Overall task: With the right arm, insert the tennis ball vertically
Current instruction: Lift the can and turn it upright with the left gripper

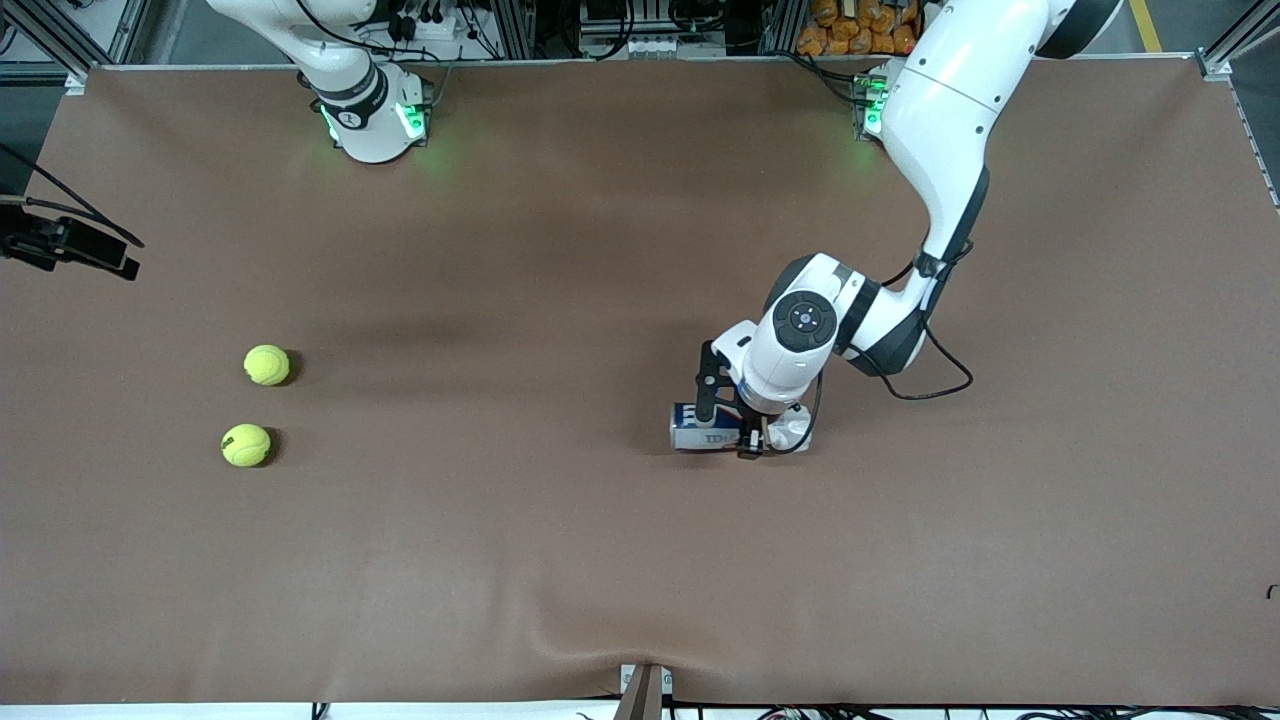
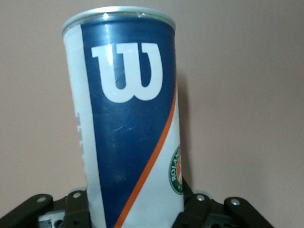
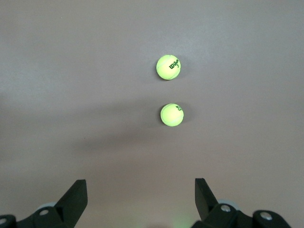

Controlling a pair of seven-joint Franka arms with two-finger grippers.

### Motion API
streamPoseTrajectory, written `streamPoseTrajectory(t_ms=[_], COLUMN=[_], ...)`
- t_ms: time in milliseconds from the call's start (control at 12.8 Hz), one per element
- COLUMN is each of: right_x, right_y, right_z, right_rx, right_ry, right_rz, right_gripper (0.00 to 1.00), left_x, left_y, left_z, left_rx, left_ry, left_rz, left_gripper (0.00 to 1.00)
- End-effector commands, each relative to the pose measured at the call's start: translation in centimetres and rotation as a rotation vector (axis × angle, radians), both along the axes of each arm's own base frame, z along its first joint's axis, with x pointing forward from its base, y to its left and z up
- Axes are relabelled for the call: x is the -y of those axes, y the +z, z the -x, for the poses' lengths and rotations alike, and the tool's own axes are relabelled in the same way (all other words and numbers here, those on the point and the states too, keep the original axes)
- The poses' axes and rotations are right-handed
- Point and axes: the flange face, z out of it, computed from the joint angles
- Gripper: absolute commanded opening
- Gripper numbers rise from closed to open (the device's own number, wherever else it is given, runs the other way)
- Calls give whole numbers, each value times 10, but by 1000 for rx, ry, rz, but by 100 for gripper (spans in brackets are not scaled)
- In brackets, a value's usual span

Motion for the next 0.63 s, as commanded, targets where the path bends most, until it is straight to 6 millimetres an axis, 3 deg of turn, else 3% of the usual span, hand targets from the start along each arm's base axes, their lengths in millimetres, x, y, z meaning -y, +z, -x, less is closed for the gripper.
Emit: streamPoseTrajectory(t_ms=[0,314,549], right_x=[-1,-4,-2], right_y=[5,6,1], right_z=[2,1,-1], right_rx=[-1,5,-1], right_ry=[10,15,13], right_rz=[6,7,7], right_gripper=[100,100,100], left_x=[19,50,64], left_y=[28,53,72], left_z=[-5,-1,-21], left_rx=[-16,-43,23], left_ry=[49,160,115], left_rz=[113,328,404], left_gripper=[58,59,59])
